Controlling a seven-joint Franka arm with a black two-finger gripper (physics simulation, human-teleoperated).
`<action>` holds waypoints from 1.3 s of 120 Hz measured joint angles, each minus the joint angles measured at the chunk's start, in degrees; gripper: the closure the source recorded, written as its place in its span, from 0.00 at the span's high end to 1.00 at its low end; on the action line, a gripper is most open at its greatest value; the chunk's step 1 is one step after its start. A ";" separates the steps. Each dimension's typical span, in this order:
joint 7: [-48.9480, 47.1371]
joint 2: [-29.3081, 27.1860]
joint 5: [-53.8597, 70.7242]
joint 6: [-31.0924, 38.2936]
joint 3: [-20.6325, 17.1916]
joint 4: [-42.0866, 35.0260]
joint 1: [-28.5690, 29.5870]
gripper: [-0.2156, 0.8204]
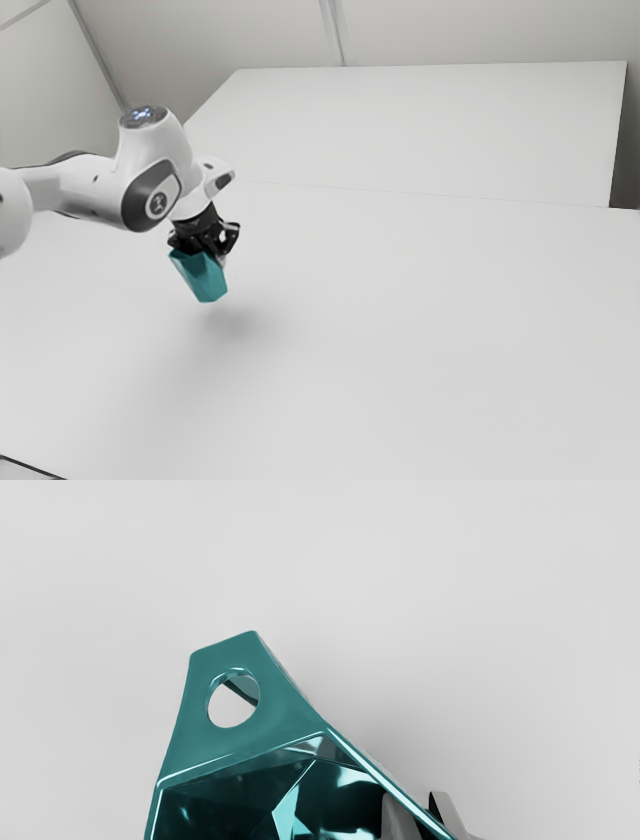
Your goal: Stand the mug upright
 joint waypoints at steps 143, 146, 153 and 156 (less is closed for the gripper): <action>-25.97 5.70 -0.18 2.02 -2.52 -1.19 -2.63 0.60; -26.11 5.53 -0.19 1.93 -2.52 -1.19 -2.83 0.62; -26.41 5.23 -0.21 1.75 -2.53 -1.15 -3.27 0.66; -26.53 5.18 -0.21 1.68 -2.53 -1.11 -3.46 0.68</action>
